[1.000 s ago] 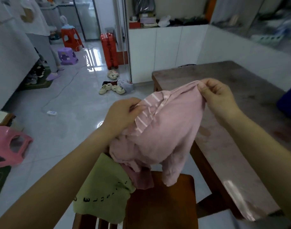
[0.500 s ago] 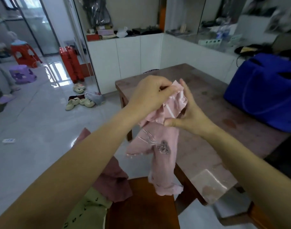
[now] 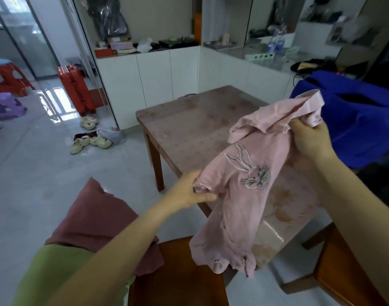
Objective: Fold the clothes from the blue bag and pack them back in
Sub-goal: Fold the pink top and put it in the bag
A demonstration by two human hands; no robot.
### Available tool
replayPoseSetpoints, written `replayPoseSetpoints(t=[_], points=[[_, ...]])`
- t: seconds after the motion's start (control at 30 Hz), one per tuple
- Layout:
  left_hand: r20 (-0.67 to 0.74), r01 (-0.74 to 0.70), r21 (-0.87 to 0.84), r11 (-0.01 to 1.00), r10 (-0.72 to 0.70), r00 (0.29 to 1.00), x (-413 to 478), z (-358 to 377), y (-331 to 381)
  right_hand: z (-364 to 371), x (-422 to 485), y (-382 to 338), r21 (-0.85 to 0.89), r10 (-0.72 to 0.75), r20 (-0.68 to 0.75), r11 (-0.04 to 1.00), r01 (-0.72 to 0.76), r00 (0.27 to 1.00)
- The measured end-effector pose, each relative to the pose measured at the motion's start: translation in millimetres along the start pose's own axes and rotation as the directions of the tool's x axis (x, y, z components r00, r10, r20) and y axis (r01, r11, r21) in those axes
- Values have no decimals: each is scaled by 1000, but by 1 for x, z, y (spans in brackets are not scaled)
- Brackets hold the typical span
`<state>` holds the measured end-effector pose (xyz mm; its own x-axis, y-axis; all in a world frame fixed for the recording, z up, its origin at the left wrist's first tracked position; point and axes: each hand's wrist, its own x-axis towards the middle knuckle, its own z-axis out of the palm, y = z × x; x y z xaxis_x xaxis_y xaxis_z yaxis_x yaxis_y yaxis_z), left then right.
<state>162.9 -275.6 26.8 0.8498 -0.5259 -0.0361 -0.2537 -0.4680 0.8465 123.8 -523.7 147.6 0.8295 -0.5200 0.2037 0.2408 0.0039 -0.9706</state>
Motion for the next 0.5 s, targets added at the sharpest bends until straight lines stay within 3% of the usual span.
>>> replayPoseSetpoints(t=[0.1,0.23,0.37,0.5], points=[[-119,-35,190,981,58,991,15,17,7,-30,6,7,-61,29,-60,998,-32,998],[-244,-64,-1,998,62,968,32,0,49,-77,16,21,-125,114,-195,982,-140,974],[-329,-212,22,977,208,921,48,-19,94,-102,18,29,-218,225,-234,936,-276,946],[-444,-260,169,951,309,841,68,-42,122,-105,11,21,-310,120,-194,934,-176,974]])
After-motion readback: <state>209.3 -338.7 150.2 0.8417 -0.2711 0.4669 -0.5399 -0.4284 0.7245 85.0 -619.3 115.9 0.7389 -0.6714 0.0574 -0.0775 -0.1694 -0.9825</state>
